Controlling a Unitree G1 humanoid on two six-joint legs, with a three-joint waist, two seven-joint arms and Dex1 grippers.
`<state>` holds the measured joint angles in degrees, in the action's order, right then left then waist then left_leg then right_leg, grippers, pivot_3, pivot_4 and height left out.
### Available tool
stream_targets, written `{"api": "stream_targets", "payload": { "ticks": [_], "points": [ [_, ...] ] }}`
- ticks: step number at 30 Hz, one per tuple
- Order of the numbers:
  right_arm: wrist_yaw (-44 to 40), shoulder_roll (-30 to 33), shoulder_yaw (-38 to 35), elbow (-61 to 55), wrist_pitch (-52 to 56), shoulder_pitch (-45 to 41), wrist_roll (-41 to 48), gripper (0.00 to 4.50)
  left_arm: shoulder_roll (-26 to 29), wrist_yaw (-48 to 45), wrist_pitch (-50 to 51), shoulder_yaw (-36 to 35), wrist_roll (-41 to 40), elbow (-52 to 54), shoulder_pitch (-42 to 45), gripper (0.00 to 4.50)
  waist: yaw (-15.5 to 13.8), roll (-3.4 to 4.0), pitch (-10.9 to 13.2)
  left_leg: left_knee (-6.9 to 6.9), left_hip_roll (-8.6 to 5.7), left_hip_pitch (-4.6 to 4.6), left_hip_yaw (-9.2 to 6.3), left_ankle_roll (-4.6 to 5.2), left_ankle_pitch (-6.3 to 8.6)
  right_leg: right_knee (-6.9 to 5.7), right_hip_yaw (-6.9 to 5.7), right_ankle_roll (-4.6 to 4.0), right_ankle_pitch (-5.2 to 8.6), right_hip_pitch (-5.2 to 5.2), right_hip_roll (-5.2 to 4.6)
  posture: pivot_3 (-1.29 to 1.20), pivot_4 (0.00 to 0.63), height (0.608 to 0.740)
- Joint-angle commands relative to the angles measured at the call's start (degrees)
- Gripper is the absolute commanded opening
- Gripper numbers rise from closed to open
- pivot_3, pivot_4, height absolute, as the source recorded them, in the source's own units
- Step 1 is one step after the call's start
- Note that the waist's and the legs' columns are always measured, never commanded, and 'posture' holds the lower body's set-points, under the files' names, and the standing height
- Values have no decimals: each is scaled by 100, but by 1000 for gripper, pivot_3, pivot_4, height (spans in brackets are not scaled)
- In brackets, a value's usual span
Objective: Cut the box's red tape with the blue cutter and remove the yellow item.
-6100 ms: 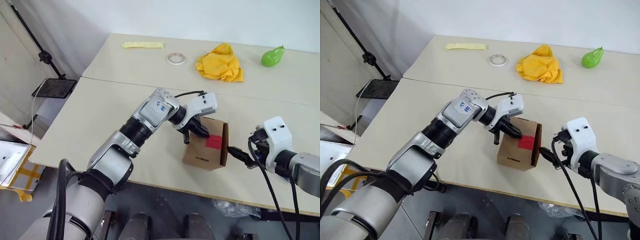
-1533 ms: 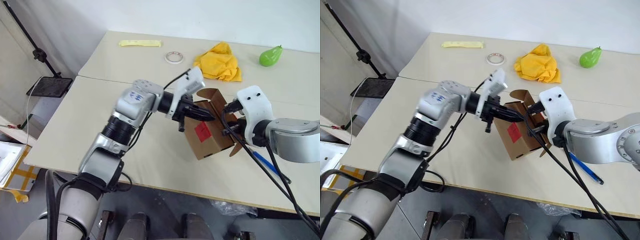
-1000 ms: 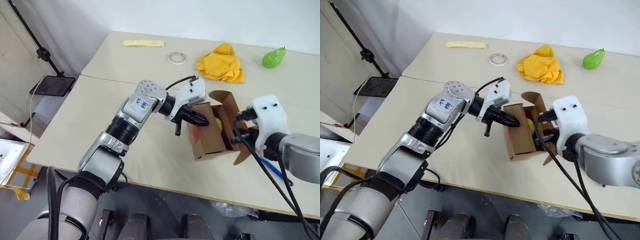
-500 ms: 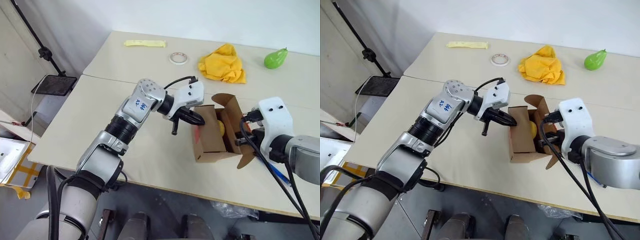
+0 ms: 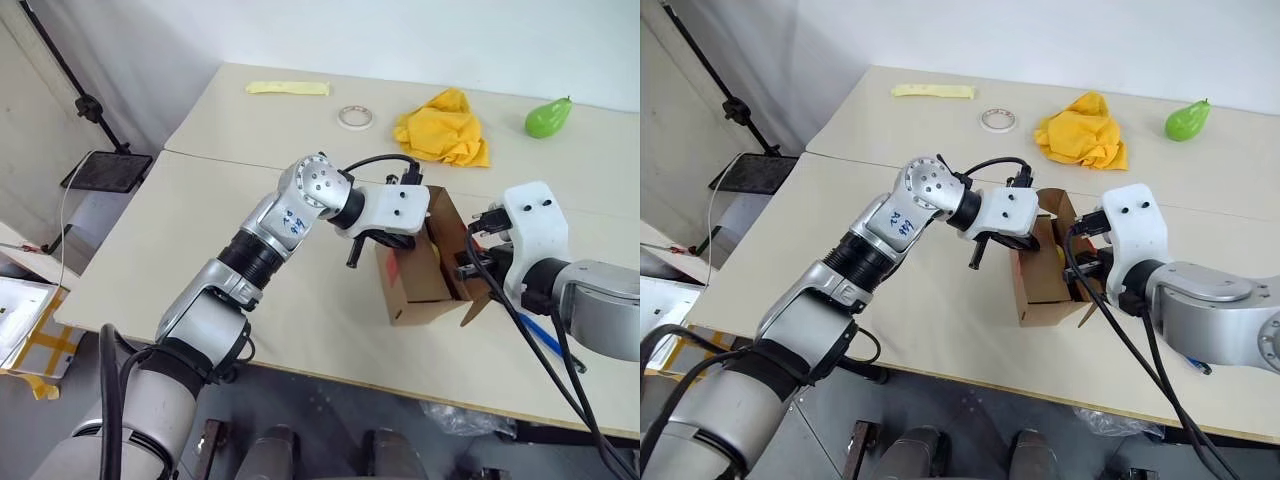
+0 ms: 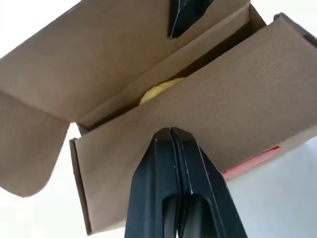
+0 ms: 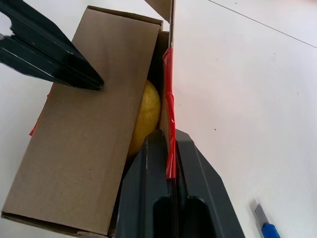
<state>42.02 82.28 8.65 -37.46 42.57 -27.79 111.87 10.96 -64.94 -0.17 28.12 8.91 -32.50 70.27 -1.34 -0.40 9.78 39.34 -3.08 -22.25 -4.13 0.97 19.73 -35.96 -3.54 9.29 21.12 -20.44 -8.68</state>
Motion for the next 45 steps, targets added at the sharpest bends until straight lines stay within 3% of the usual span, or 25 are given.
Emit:
{"api": "stream_targets", "payload": {
  "ticks": [1, 13, 17, 20, 30, 39, 42, 45],
  "points": [
    [-115, -71, 75, -233, 8, 45, 113, 48, 153, -219, -361, 570, 567, -127, -261, 0, 2, 0, 0, 1, 1, 1, 0, 0, 0, 0, 0, 0, 0, 1, 1, 0, 150, 740],
    [-933, 713, -1499, 88, 301, 1488, 113, 48, 954, -1256, -791, 882, 736, 294, -677, 0, -3, 5, -42, -5, 10, 30, -1, 0, 0, 2, -9, -4, -2, 32, 5, 0, 150, 740],
    [-1173, 608, -2068, 320, 534, 1951, 113, 48, 969, -1255, -709, 781, 770, 367, -800, 0, -56, 11, -50, -18, 10, 110, -5, 6, 4, 49, -16, -5, -2, 131, 4, 0, 150, 740],
    [-1275, 410, -2300, 398, 611, 2308, 113, 48, 809, -1023, -612, 642, 820, 262, -861, 0, -146, -2, -29, -9, 0, 78, -22, 7, 4, 68, -9, -1, -7, 119, -2, 0, 150, 740],
    [-1122, -256, -1698, 341, 554, 2723, 113, 48, 317, -449, -313, 324, 881, -87, -878, 0, -179, 6, -28, 22, -18, 36, -63, 16, 9, 42, -27, -16, -30, 87, -7, 0, 150, 740],
    [-264, -311, -1354, 621, 524, 2301, -10, 48, 199, -578, -136, 133, 773, -372, -667, 0, -166, 7, -28, 37, -19, 14, -63, 16, 9, 40, -36, -16, -30, 75, -6, 0, 150, 740],
    [-368, -339, -1532, 617, 589, 2321, -180, 700, 210, -608, -49, 64, 726, -446, -608, 0, -161, 10, -26, 37, -19, 6, -59, 16, 9, 39, -43, -15, -30, 70, -5, 0, 150, 740],
    [-551, -351, -1840, 603, 651, 2462, -329, 1707, 237, -661, 124, -51, 631, -516, -557, 0, -156, 12, -22, 37, -19, -5, -53, 16, 9, 35, -46, -15, -30, 58, -5, 0, 150, 740]
  ]
}}
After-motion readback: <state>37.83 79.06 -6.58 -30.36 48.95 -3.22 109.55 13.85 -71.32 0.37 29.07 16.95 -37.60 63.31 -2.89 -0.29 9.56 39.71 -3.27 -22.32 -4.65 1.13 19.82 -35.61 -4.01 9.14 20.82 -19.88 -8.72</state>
